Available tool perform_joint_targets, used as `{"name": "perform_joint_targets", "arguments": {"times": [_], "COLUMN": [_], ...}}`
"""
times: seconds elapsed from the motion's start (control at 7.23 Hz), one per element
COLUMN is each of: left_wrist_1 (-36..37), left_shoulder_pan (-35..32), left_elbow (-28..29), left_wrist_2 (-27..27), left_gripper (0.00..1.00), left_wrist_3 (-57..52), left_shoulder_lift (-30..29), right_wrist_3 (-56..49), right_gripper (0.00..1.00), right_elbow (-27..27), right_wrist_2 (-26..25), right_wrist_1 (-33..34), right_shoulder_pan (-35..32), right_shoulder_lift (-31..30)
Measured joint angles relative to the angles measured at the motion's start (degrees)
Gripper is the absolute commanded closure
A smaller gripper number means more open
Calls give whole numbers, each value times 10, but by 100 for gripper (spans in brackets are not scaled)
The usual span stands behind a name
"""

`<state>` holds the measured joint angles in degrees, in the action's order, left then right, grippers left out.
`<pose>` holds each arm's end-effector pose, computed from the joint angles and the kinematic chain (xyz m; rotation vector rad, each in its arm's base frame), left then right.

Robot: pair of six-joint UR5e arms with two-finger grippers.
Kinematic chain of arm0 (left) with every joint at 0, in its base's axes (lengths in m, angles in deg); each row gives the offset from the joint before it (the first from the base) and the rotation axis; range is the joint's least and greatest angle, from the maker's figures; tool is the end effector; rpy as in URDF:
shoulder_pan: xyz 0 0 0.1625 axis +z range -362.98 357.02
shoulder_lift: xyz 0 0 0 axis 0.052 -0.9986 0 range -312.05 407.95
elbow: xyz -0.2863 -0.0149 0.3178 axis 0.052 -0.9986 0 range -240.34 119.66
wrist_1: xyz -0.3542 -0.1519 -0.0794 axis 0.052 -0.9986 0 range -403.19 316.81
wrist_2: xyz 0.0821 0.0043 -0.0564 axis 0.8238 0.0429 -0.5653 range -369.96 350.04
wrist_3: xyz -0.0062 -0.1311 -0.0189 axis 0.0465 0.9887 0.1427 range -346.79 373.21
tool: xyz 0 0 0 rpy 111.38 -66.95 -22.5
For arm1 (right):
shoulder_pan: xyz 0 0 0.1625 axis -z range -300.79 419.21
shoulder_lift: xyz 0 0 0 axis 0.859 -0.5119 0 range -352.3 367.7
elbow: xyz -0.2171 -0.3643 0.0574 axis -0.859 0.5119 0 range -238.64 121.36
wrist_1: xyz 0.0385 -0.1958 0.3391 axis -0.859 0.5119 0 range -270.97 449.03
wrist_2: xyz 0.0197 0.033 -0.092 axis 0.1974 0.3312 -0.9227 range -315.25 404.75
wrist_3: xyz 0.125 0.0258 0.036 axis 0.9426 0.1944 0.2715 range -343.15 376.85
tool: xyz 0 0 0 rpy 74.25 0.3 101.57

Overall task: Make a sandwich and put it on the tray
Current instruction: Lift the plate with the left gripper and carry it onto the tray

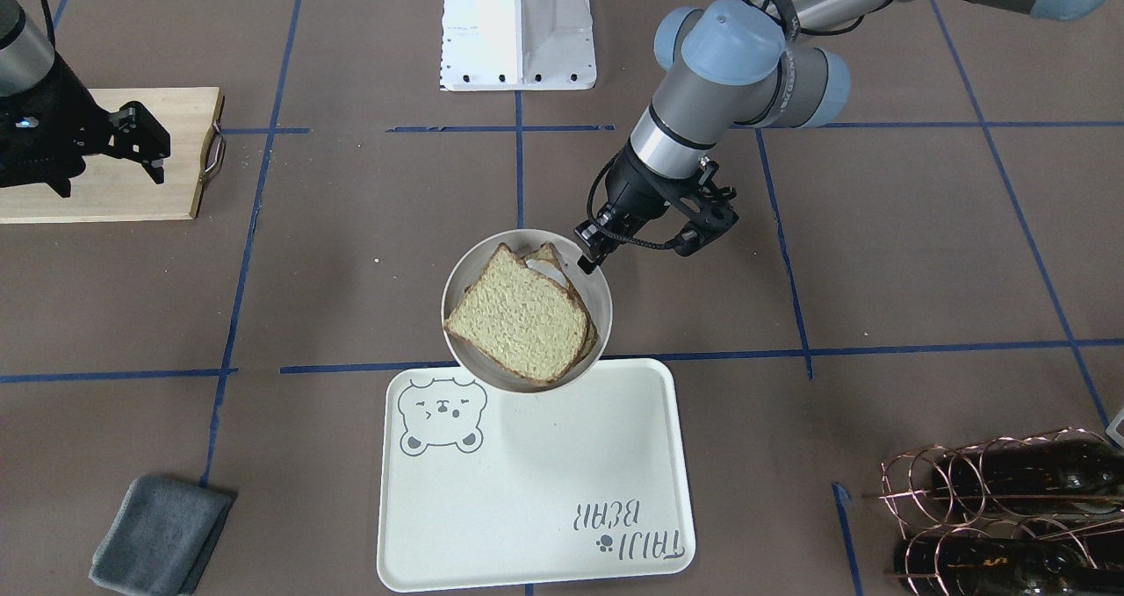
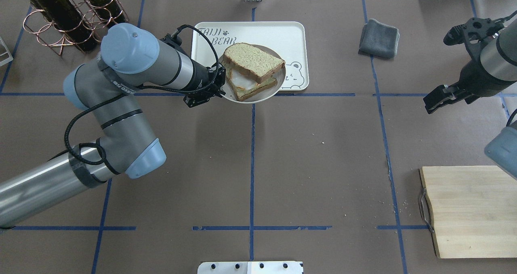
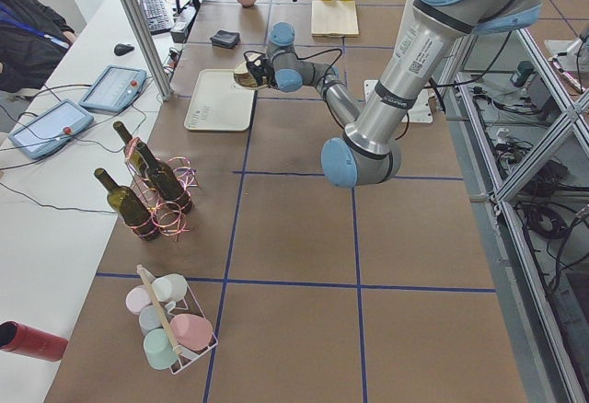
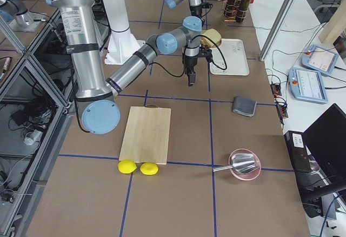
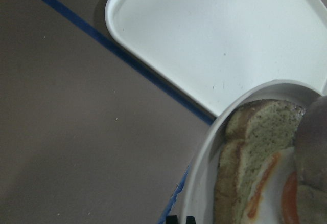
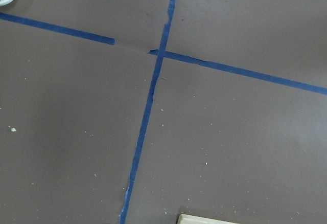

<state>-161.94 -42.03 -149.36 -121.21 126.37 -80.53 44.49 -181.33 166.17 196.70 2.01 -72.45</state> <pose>0.5002 -0.5155 0.2307 -0.1714 1.2060 -0.7388 -0.2082 -0.4416 0.3947 0.0938 -0.6800 -0.2053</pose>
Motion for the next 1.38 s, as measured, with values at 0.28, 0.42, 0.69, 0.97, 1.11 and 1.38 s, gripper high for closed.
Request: {"name": "perform_joint_targets", "arguments": {"times": [0.28,0.42,0.69,0.97,1.11,1.38], "left_wrist_1": [-45,-58,-86,-109,-119,-130], "left_shoulder_pan": [-14,-17,-18,-17,-17,-15], "left_elbow": [100,149,233,295,312,329], "left_wrist_2": [12,27,54,68,72,76], "left_gripper": [100,100,100,100,100,69], "left_wrist_3": [52,64,76,82,84,85], "left_shoulder_lift": [-47,-73,-112,-139,-144,-150], "right_wrist_3": [-8,-8,-8,-7,-7,-6], "right_gripper": [0,0,0,0,0,0], "right_elbow": [1,1,1,1,1,1], "right_wrist_2": [0,1,1,2,5,9], "right_wrist_1": [1,1,0,-1,-1,-1], "right_shoulder_pan": [-4,-4,-5,-5,-5,-5], "right_shoulder_lift": [-2,-3,-6,-6,-6,-5]}}
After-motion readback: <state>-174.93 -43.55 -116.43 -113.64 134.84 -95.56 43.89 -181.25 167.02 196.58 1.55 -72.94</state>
